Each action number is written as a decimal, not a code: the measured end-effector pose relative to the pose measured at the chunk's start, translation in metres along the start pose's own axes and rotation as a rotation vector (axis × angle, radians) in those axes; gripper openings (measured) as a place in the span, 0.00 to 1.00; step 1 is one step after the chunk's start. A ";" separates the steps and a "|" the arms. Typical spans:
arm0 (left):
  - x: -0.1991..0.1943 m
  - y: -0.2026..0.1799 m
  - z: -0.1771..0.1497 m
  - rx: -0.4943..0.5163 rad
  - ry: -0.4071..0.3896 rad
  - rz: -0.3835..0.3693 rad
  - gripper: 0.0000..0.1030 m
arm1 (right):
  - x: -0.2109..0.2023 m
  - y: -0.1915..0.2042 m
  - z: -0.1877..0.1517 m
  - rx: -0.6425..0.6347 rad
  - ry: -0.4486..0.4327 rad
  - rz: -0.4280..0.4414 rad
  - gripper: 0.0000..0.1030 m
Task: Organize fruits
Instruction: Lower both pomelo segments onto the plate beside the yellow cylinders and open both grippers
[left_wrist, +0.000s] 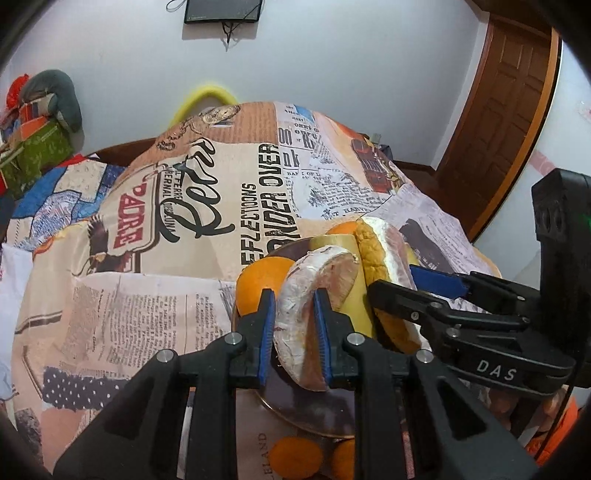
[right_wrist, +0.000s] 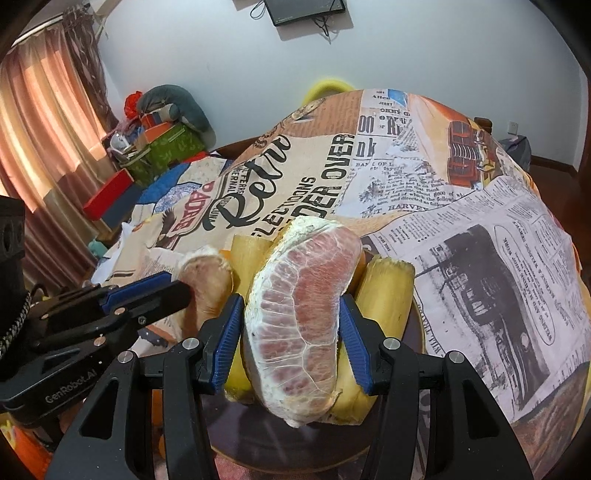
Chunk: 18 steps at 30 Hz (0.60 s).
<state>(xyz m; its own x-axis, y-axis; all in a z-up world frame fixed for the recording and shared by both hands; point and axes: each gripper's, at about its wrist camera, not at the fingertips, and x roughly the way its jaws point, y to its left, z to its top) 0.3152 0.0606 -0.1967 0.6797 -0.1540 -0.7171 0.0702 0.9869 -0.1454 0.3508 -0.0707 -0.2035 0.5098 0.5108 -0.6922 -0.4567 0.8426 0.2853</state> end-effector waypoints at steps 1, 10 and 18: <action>0.000 -0.001 0.000 0.005 -0.002 0.005 0.20 | 0.000 0.001 0.000 -0.004 -0.001 -0.003 0.47; -0.001 -0.005 -0.001 0.047 0.008 0.021 0.20 | 0.000 -0.001 0.000 -0.017 0.009 -0.037 0.49; -0.010 -0.004 -0.002 0.025 0.023 0.018 0.21 | -0.018 0.003 -0.001 -0.045 -0.017 -0.074 0.57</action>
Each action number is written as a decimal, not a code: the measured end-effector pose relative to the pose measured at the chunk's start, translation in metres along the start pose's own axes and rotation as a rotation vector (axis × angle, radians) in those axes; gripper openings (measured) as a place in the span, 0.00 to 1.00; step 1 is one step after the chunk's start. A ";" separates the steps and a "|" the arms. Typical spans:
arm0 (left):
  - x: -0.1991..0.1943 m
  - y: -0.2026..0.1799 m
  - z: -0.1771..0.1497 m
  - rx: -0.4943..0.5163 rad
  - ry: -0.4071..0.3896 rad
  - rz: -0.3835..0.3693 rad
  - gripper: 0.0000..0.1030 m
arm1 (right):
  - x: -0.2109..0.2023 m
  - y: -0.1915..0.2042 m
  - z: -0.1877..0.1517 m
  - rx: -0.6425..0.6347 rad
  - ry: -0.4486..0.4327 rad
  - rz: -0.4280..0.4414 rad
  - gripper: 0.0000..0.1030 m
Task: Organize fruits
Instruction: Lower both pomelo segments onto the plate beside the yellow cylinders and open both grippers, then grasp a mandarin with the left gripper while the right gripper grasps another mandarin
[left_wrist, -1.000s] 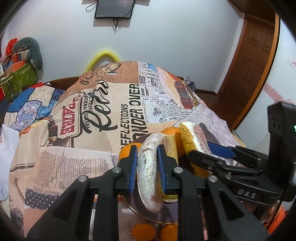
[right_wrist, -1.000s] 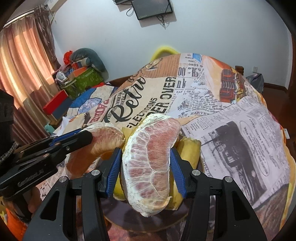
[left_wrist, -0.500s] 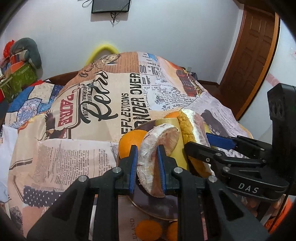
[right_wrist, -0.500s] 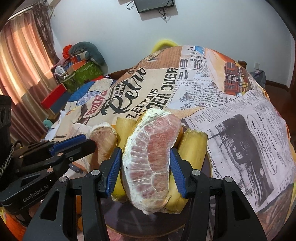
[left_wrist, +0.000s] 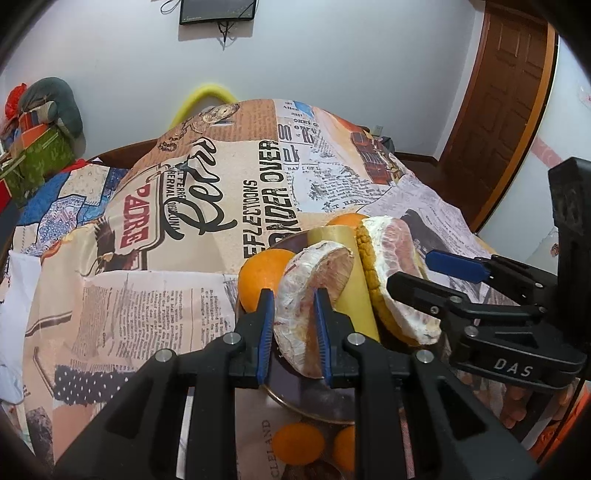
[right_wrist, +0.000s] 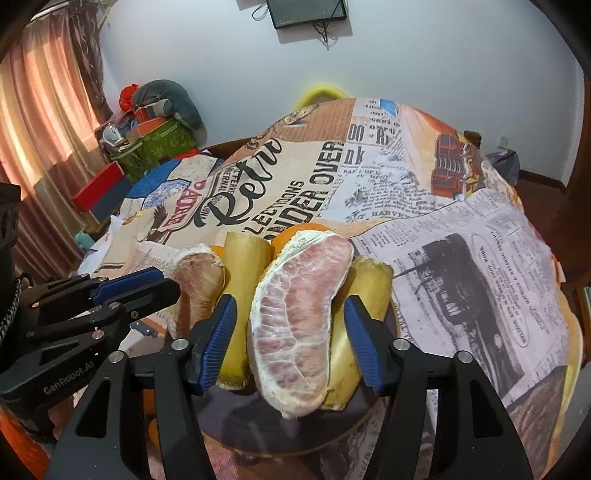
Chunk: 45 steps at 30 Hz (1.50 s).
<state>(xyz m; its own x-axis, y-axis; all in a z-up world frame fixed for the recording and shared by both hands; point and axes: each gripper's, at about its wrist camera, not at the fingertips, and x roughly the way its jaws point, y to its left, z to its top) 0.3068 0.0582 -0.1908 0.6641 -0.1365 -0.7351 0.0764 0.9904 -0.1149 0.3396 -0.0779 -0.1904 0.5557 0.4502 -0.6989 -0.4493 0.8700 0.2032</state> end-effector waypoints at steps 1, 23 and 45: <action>-0.002 -0.001 0.000 0.003 0.000 0.002 0.23 | -0.003 0.001 0.000 -0.004 -0.004 -0.005 0.57; -0.092 -0.002 -0.033 0.000 -0.074 0.028 0.55 | -0.072 0.036 -0.023 -0.075 -0.088 -0.055 0.64; -0.074 0.033 -0.087 -0.010 0.065 0.038 0.57 | -0.013 0.075 -0.072 -0.119 0.108 0.011 0.62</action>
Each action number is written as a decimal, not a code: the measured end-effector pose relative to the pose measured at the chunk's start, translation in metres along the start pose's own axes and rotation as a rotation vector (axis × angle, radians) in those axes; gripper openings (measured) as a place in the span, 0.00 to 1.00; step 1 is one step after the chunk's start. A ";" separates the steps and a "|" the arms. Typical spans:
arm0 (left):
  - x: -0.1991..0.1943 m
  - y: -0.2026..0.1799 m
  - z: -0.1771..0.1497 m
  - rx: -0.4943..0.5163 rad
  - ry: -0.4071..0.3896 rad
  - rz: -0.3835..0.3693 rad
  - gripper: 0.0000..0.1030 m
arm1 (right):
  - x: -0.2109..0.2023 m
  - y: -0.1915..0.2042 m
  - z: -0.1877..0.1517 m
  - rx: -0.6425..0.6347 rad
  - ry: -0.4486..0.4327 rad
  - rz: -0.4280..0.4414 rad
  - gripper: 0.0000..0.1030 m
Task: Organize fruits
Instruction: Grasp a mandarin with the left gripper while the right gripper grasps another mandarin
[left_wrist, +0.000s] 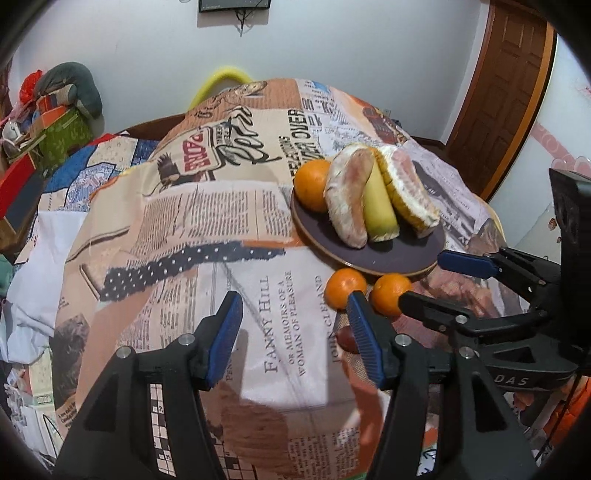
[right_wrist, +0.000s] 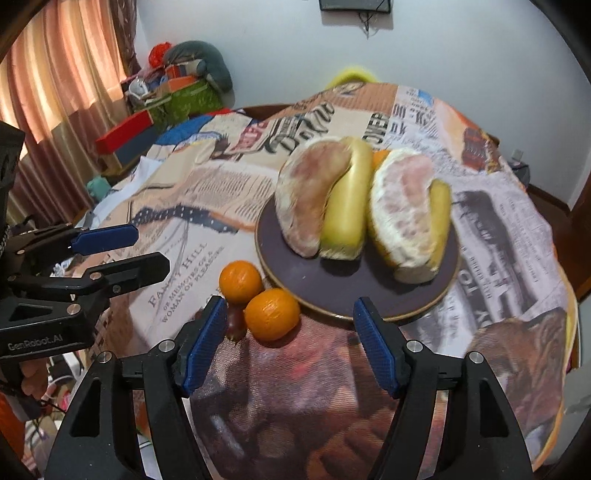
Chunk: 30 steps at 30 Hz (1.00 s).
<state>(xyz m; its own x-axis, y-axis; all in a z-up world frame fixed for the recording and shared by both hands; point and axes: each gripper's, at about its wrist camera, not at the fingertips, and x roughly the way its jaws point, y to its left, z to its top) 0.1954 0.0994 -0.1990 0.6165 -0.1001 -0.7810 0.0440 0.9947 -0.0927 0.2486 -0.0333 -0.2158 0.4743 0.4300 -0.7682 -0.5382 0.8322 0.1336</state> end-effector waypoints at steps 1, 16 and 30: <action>0.001 0.001 -0.001 -0.001 0.004 0.000 0.57 | 0.003 0.001 -0.001 0.003 0.009 0.010 0.60; 0.020 0.004 -0.002 -0.024 0.039 0.001 0.57 | 0.013 0.005 -0.004 -0.016 0.034 0.051 0.32; 0.050 -0.026 0.010 0.015 0.098 -0.046 0.57 | -0.019 -0.028 -0.010 0.051 -0.024 0.028 0.32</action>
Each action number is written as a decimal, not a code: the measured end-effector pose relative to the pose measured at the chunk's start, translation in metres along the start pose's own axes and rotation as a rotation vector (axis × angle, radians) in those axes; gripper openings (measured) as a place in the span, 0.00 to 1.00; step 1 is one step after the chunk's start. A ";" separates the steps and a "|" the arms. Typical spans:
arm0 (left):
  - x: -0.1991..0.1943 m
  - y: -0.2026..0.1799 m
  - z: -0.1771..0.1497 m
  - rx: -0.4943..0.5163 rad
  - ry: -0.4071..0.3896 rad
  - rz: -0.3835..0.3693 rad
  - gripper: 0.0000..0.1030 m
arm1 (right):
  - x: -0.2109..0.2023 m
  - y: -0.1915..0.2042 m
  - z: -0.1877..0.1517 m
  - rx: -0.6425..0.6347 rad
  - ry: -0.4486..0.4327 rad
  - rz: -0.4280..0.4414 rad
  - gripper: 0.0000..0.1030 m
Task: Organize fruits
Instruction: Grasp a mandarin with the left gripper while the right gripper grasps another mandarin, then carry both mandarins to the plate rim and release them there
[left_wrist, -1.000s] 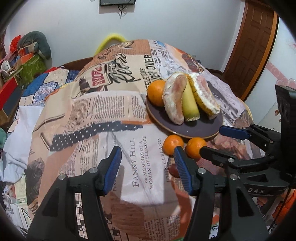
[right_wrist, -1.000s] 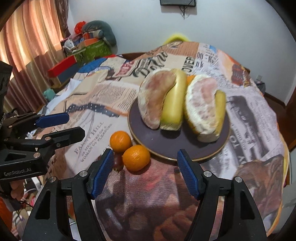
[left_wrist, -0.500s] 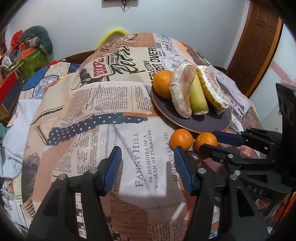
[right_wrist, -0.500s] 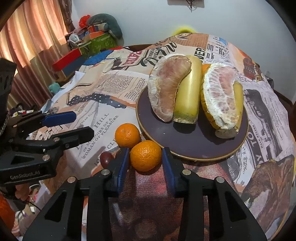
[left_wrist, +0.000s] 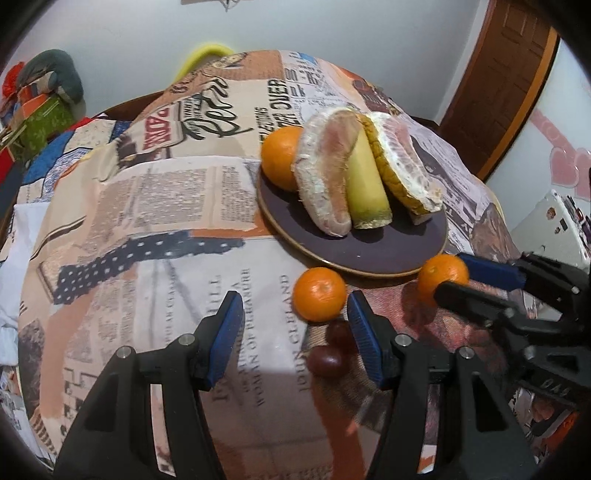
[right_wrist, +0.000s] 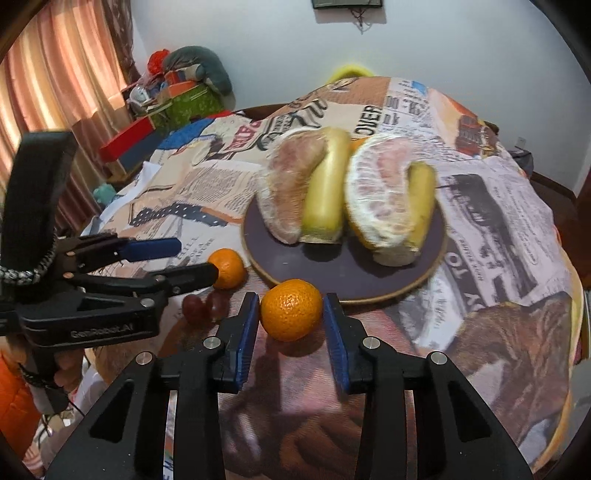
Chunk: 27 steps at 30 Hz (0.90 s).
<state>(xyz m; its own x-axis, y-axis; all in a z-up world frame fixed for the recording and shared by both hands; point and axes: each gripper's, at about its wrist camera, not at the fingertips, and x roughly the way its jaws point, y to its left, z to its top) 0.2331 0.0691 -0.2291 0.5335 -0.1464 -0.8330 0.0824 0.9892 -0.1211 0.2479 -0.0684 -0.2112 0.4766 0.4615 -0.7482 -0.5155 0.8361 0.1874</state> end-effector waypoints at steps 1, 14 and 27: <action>0.002 -0.002 0.000 0.006 0.003 0.001 0.57 | -0.002 -0.003 0.000 0.007 -0.004 -0.002 0.32; 0.021 -0.011 0.003 0.019 0.031 -0.030 0.33 | -0.013 -0.022 -0.002 0.048 -0.027 -0.015 0.32; -0.009 -0.020 0.011 0.050 -0.051 -0.021 0.33 | -0.015 -0.027 0.004 0.052 -0.052 -0.024 0.32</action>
<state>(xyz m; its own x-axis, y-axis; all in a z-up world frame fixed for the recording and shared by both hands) 0.2358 0.0510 -0.2136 0.5733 -0.1685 -0.8018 0.1351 0.9847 -0.1104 0.2573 -0.0971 -0.2024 0.5254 0.4551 -0.7189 -0.4669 0.8606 0.2036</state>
